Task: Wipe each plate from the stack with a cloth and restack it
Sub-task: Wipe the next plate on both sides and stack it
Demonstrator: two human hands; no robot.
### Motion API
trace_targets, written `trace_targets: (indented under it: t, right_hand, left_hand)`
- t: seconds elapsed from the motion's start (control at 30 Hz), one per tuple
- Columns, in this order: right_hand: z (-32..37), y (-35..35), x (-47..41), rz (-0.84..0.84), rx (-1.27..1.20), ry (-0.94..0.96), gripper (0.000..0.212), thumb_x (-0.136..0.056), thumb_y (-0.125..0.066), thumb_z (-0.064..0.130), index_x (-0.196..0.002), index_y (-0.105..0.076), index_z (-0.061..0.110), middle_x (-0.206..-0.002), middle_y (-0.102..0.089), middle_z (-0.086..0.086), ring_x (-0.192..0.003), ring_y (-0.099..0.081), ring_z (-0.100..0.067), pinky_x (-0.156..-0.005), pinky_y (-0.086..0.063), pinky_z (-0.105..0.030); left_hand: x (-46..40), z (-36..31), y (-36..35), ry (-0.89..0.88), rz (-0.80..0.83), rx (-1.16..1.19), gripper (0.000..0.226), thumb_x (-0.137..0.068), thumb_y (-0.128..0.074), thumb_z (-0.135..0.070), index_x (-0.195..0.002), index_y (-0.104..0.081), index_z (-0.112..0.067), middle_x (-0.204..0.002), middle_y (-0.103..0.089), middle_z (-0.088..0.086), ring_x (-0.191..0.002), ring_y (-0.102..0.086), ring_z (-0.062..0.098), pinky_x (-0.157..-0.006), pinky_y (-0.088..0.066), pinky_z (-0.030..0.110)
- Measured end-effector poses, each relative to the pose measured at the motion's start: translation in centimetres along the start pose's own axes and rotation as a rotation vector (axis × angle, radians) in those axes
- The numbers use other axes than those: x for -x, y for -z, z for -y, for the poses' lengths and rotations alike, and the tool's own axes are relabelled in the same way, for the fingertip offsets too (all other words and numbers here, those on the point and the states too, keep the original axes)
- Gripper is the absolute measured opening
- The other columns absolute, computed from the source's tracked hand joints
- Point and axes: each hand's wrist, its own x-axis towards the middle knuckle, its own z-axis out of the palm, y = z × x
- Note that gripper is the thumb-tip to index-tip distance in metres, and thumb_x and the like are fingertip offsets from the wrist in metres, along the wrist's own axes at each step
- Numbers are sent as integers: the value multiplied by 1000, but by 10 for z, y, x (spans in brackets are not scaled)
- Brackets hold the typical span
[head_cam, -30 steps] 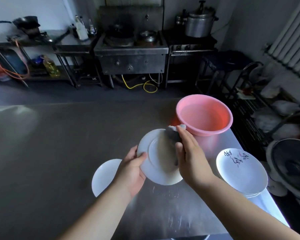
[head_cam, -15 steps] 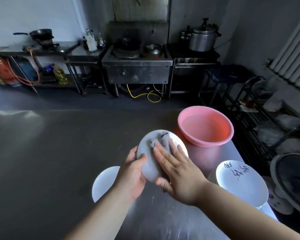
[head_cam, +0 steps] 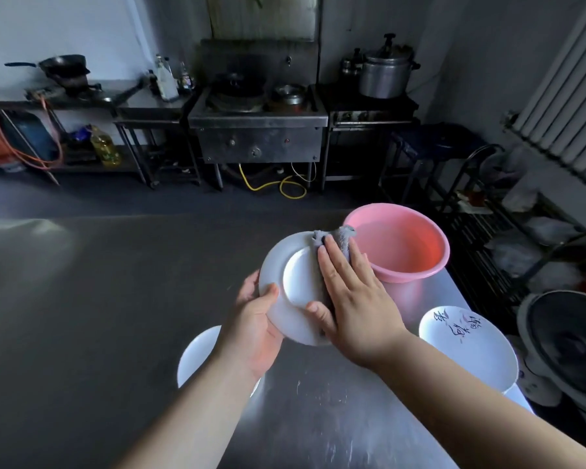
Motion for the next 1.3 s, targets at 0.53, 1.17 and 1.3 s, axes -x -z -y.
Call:
trace_targets:
  t: [0.53,1.17,1.3]
  right_hand:
    - [-14,25,-20,-68,-365,-76,67,-111,-36,43,-167,-20,12,-175,-12,7,-162,-3,-10,-131,-12,-35]
    - [31,9,35,-403,-734,-380,63,-105,-49,27,-163,-32,11,-169,-29,2,-158,-24,-12,-128,-24,-35]
    - [-11,51,2,-324,-901,-372,50,-97,-52,2,-138,-68,26,-141,-65,18,-135,-54,0,-112,-44,-24]
  left_hand:
    - [1,-17,-3,-70,23,84,33,-105,-45,0,-128,-61,-17,-111,-78,2,-99,-76,17,-75,-63,31]
    - [12,-10,-20,-28,160,86,41,-93,-59,0,-126,-61,-24,-128,-73,6,-111,-73,23,-95,-56,50]
    - [8,-30,-19,143,226,11,44,-91,-59,-29,-134,-66,-18,-127,-73,10,-108,-72,27,-83,-58,45]
